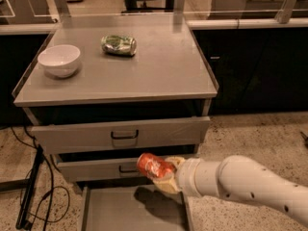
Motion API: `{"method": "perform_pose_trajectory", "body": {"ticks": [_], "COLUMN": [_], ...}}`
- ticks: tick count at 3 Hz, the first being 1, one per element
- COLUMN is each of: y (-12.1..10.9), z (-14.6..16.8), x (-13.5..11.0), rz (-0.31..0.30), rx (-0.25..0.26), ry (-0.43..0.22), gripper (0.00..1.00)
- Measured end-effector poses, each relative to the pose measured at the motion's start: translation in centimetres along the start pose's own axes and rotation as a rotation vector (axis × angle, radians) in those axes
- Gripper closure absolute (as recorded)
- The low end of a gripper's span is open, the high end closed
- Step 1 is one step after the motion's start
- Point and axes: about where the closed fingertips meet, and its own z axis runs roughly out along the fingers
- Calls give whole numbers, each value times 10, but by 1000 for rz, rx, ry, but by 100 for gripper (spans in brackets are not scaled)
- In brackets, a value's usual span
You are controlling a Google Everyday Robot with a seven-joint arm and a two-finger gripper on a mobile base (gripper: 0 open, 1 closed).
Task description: Place coke can into bottom drawer
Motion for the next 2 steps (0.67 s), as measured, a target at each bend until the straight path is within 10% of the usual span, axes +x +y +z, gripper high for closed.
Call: {"method": "perform_pose_trajectory", "body": {"ticks": [2], "y": [8], "z": [31], "x": [50], "rz": [50], "rx": [-9], "ry": [47], "gripper": [100]}}
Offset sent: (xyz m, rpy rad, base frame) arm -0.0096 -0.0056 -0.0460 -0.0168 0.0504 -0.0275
